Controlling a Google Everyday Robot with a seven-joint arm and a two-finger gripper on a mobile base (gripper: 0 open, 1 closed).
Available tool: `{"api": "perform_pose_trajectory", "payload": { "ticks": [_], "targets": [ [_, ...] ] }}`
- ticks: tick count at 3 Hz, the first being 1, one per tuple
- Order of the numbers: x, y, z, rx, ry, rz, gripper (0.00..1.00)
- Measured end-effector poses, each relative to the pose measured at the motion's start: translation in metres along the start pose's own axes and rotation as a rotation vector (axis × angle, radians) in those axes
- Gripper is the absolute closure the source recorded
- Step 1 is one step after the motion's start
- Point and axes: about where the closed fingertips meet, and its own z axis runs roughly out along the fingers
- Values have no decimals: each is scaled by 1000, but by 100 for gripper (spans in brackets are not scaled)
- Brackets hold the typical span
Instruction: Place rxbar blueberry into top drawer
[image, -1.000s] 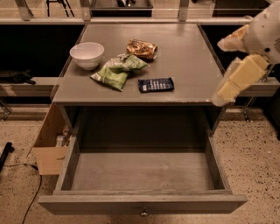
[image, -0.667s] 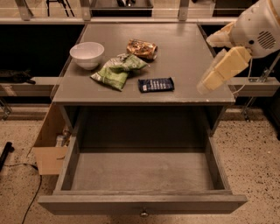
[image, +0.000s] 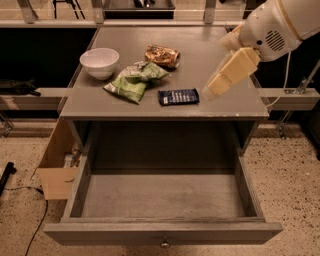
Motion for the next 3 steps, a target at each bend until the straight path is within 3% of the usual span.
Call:
{"api": "perform_pose_trajectory", "payload": {
  "ticks": [1, 3],
  "targets": [
    [0, -11, 10, 32, -13, 23, 0],
    [13, -83, 33, 157, -85, 122, 0]
  ]
}}
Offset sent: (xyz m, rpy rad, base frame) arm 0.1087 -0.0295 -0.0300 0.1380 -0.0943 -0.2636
